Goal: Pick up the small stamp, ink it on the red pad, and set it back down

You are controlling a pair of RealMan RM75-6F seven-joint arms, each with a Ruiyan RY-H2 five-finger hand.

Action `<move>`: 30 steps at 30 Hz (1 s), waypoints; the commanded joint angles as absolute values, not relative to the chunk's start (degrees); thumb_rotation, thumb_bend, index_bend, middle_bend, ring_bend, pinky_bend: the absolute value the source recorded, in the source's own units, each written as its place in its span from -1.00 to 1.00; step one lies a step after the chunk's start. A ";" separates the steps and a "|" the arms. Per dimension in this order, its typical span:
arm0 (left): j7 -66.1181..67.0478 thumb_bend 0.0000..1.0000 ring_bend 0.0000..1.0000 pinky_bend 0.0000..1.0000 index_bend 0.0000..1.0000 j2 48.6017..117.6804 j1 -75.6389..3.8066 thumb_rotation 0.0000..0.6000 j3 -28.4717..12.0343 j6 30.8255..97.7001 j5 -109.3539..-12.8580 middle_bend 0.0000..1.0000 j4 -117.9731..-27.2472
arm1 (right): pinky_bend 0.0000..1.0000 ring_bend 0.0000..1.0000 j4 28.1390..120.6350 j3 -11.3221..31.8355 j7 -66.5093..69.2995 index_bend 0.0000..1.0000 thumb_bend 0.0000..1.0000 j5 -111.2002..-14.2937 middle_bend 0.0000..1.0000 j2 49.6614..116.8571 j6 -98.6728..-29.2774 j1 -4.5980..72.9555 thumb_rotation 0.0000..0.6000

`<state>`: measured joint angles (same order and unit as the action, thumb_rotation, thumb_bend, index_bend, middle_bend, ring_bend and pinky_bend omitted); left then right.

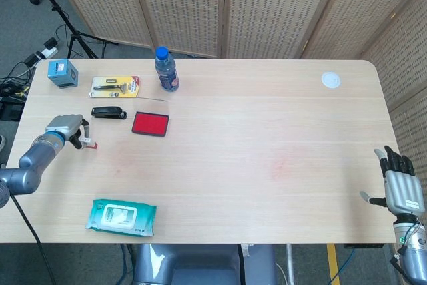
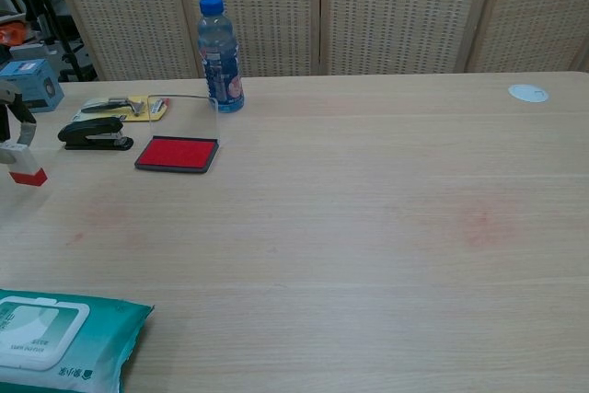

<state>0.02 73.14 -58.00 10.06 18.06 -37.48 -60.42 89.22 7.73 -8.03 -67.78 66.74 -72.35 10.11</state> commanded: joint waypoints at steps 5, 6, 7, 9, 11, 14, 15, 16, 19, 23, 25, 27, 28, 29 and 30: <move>-0.43 -0.20 1.00 0.98 0.31 76.06 -56.10 1.00 9.08 18.28 -39.76 0.94 -57.63 | -1.00 -1.00 89.16 7.64 -8.29 -1.00 -1.00 -67.68 -1.00 66.86 -72.30 10.10 1.00; -0.69 -0.20 1.00 0.98 0.31 76.53 -55.76 1.00 8.80 18.28 -40.06 0.94 -57.18 | -1.00 -1.00 89.14 7.64 -8.33 -1.00 -1.00 -67.66 -1.00 66.87 -72.33 10.09 1.00; -1.02 -0.20 1.00 0.98 0.31 76.97 -55.40 1.00 8.44 18.25 -40.38 0.94 -56.74 | -1.00 -1.00 89.12 7.66 -8.36 -1.00 -1.00 -67.64 -1.00 66.88 -72.38 10.08 1.00; -1.94 -0.20 1.00 0.98 0.31 77.89 -54.57 1.00 7.43 17.99 -41.34 0.94 -55.66 | -1.00 -1.00 89.09 7.71 -8.38 -1.00 -1.00 -67.57 -1.00 66.90 -72.50 10.04 1.00; -2.34 -0.20 1.00 0.98 0.31 78.77 -53.88 1.00 6.77 17.59 -42.82 0.94 -54.27 | -1.00 -1.00 89.07 7.72 -8.35 -1.00 -1.00 -67.56 -1.00 66.90 -72.51 10.03 1.00; -3.29 -0.24 1.00 0.98 0.31 79.39 -53.34 1.00 5.59 16.20 -44.27 0.94 -53.11 | -1.00 -1.00 89.07 7.74 -8.34 -1.00 -1.00 -67.50 -1.00 66.89 -72.44 10.05 1.00; -3.42 -0.26 1.00 0.98 0.31 79.48 -53.28 1.00 5.38 15.95 -44.60 0.94 -52.88 | -1.00 -1.00 89.06 7.75 -8.35 -1.00 -1.00 -67.48 -1.00 66.89 -72.42 10.06 1.00; -3.47 -0.26 1.00 0.98 0.31 79.59 -53.22 1.00 5.22 15.76 -44.95 0.94 -52.64 | -1.00 -1.00 89.05 7.76 -8.36 -1.00 -1.00 -67.45 -1.00 66.89 -72.42 10.07 1.00; -3.53 -0.27 1.00 0.98 0.31 80.05 -53.09 1.00 4.90 15.13 -45.89 0.94 -51.76 | -1.00 -1.00 89.05 7.78 -8.35 -1.00 -1.00 -67.45 -1.00 66.87 -72.46 10.06 1.00; -3.69 -0.30 1.00 0.98 0.14 80.40 -53.06 1.00 4.43 14.66 -46.53 0.94 -50.95 | -1.00 -1.00 89.07 7.81 -8.19 -1.00 -1.00 -67.42 -1.00 66.82 -72.44 10.03 1.00; -3.80 -0.31 1.00 0.98 0.05 80.38 -52.97 1.00 4.14 14.43 -47.00 0.94 -50.86 | -1.00 -1.00 89.07 7.86 -8.01 -1.00 -1.00 -67.39 -1.00 66.74 -72.45 10.01 1.00; -3.62 -0.32 1.00 0.98 0.00 80.33 -52.93 1.00 4.15 14.44 -47.40 0.94 -50.80 | -1.00 -1.00 89.13 7.90 -7.91 -1.00 -1.00 -67.38 -1.00 66.66 -72.45 10.00 1.00; -3.60 -0.32 1.00 0.98 -0.02 80.30 -52.94 1.00 4.15 14.33 -47.46 0.94 -50.78 | -1.00 -1.00 89.11 7.90 -7.88 -1.00 -1.00 -67.38 -1.00 66.65 -72.42 10.00 1.00; -3.57 -0.32 1.00 0.98 -0.05 80.28 -52.98 1.00 4.16 14.20 -47.46 0.94 -50.74 | -1.00 -1.00 89.08 7.90 -7.86 -1.00 -1.00 -67.38 -1.00 66.64 -72.40 10.01 1.00; -3.53 -0.33 1.00 0.98 -0.07 80.30 -53.02 1.00 4.16 14.13 -47.47 0.94 -50.68 | -1.00 -1.00 89.05 7.89 -7.85 -1.00 -1.00 -67.39 -1.00 66.66 -72.38 10.02 1.00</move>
